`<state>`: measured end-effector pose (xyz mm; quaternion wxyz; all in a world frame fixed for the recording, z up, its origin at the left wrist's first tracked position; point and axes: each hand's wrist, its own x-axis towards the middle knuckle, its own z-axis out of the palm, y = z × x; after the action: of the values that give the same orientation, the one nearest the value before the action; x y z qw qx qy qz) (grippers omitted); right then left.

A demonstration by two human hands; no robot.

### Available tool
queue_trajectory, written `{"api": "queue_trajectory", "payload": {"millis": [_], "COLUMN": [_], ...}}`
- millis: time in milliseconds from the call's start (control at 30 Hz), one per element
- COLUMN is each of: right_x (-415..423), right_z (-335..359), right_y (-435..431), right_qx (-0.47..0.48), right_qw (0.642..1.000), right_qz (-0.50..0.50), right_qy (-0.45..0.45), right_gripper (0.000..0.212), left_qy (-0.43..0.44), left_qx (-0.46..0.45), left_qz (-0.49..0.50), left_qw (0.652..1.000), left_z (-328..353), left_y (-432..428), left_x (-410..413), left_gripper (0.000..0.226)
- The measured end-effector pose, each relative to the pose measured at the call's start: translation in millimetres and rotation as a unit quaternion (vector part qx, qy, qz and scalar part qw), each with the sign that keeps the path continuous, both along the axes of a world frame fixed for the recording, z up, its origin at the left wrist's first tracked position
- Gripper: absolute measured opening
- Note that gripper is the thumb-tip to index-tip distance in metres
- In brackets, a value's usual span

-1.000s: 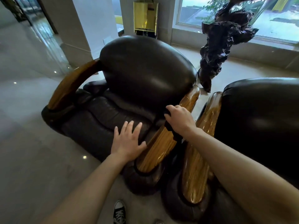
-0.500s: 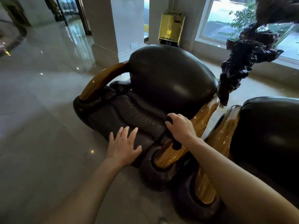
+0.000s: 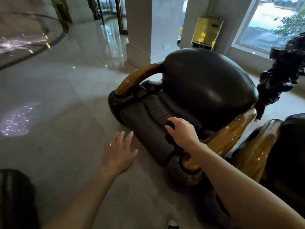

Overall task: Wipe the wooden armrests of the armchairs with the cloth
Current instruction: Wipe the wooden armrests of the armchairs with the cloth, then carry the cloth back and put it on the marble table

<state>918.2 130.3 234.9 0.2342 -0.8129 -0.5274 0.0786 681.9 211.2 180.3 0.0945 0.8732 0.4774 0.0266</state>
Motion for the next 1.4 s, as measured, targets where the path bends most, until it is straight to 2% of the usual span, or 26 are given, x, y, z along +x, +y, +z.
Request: {"api": "queue_trajectory", "payload": {"millis": [367, 700, 967, 1167, 1400], "right_x": [-58, -138, -260, -374, -486], "right_z": [-8, -9, -19, -20, -27], "right_y": [83, 127, 120, 100, 66], "right_qx": [-0.019, -0.043, -0.063, -0.069, -0.102], "right_qw": [0.982, 0.926, 0.865, 0.829, 0.788], "right_qz": [0.185, 0.374, 0.498, 0.555, 0.607], "right_qy": [0.004, 0.010, -0.003, 0.008, 0.016], "right_gripper": [0.039, 0.025, 0.028, 0.025, 0.018], "left_qy": [0.042, 0.034, 0.033, 0.038, 0.034], "left_qx": [0.027, 0.002, -0.015, 0.000, -0.024], "left_qz": [0.158, 0.326, 0.442, 0.506, 0.556], "left_qw": [0.986, 0.945, 0.896, 0.861, 0.830], "left_z": [-4, -3, -5, -10, -15], "left_y": [-3, -44, -103, -148, -207], "left_x": [-69, -134, -228, -322, -418], "left_gripper": [0.075, 0.073, 0.073, 0.072, 0.069]}}
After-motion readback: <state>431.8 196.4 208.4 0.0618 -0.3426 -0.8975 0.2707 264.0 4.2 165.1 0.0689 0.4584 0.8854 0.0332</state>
